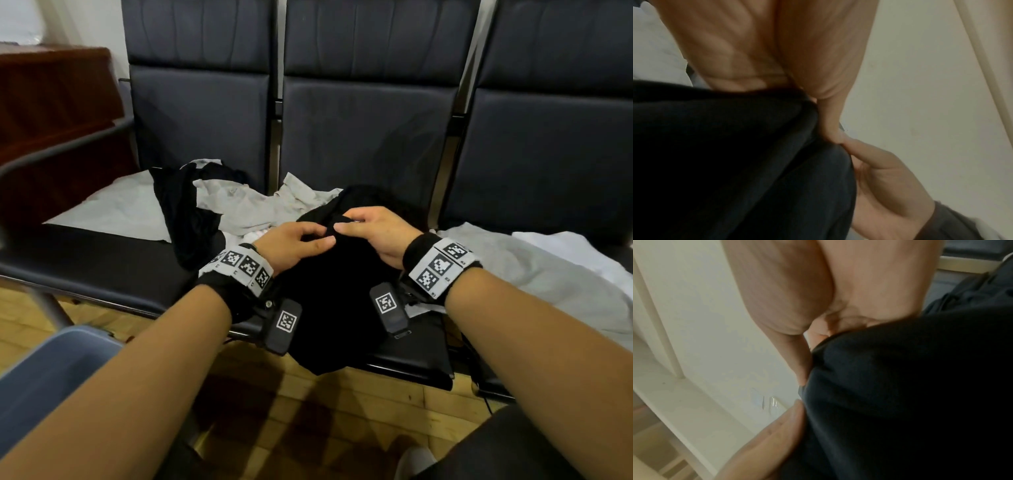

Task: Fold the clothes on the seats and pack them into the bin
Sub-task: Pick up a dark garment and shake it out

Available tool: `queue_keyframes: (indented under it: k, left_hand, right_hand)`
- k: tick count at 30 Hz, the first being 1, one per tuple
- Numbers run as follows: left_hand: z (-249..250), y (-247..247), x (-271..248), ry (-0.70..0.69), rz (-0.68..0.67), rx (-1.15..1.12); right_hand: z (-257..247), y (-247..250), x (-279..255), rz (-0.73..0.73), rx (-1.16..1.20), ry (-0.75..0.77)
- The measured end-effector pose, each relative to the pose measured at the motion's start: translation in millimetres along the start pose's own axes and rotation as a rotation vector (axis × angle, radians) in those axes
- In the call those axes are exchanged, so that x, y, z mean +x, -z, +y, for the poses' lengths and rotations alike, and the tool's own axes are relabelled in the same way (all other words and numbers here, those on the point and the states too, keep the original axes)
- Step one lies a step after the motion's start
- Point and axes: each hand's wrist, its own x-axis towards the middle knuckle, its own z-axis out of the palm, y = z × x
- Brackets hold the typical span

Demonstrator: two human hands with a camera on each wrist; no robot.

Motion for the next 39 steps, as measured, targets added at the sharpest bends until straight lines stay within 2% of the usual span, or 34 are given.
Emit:
queue_keyframes:
  k: [2,5,7,10,12,16,23,26,28,30,33,35,39]
  left_hand:
    - [-8,0,4,-0.004,0.036,0.051]
    - [-12,1,10,0.028,0.063,-0.137]
    - [-18,8,15,0.041,0.133,-0.188]
    - [-32,19,22,0.057,0.192,-0.154]
    - [-41,24,25,0.081,0.230,-0.123]
    - [-49,36,25,0.135,0.332,-0.141]
    - [-59,36,15,0.196,0.311,-0.059]
    - [-56,36,13,0.272,0.287,-0.159]
    - [-62,48,17,0.336,0.375,-0.210]
    - [-83,67,32,0.391,0.444,-0.137]
    - [-46,89,26,0.429,0.443,0.110]
    - [-15,109,25,0.403,0.483,0.211]
    - [27,153,29,0.372,0.540,0.122]
  right_hand:
    - [11,0,0,0.002,0.044,-0.024]
    - [23,4,1,-0.020,-0.003,-0.068]
    - [29,11,1,-0.055,-0.090,-0.136]
    - [38,25,-1,-0.112,-0.043,-0.215]
    - [45,30,-2,-0.116,-0.008,-0.211]
    - [59,39,0,0.002,0.023,-0.183]
    - [64,48,-1,0.096,0.230,-0.164]
    - [57,45,3,0.233,0.372,-0.113]
    - [45,50,4,0.353,0.461,-0.086]
    - [31,62,4,0.457,0.543,-0.061]
    - [6,86,-5,0.544,0.530,-0.052]
    - [-9,103,-8,0.579,0.505,-0.029]
    - [-52,129,-21,0.613,0.405,0.060]
